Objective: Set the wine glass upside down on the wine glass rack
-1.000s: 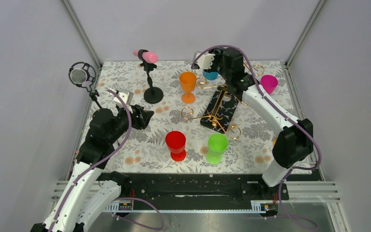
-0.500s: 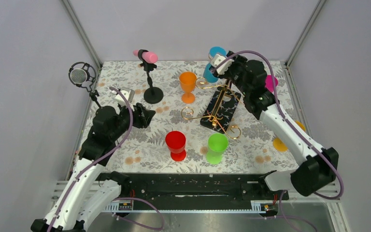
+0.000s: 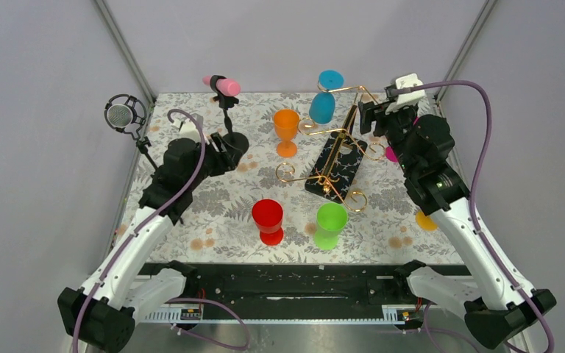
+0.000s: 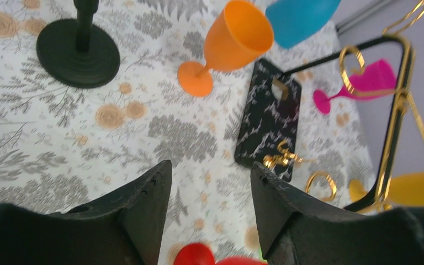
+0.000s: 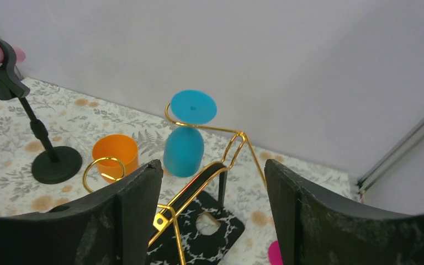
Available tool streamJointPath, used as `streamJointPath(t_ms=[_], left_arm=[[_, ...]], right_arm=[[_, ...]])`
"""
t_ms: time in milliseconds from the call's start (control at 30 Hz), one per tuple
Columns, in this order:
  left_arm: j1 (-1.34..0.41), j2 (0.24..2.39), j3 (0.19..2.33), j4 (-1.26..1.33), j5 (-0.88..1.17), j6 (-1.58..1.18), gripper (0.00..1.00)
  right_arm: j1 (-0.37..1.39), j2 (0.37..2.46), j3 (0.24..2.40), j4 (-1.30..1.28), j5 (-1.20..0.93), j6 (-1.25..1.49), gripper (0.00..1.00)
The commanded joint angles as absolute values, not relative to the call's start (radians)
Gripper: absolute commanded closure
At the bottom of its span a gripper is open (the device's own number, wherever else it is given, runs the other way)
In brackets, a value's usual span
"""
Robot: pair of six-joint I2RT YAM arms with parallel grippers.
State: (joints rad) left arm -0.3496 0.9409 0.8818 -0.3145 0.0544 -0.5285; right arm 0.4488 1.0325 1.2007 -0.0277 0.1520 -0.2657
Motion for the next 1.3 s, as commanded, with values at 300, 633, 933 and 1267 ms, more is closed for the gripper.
streamJointPath(t_ms=[300,633,933,1267], left_arm=[[-0.371,1.265,0.94,0.148,-0.005,-0.82,0.38],[-0.403,1.424,0.91,0.458,-0.05,-0.948,0.24],[-0.446,1.53,0.919,0.582,-0.147,-0.989,0.22],[-0.462,1.633,0.844,0.859,-0.216,-1.07,0.21]], right_arm=[[0.446,0.79,1.037,-0.135,0.265,0.027,0.24],[0.446,0.726,0.962,-0.135,0.295,-0.021,0.23],[0.446,0.709,0.936,-0.126,0.303,-0.041,0.23],[0.446,0.703,0.921,-0.119,0.306,-0.055,0.23]])
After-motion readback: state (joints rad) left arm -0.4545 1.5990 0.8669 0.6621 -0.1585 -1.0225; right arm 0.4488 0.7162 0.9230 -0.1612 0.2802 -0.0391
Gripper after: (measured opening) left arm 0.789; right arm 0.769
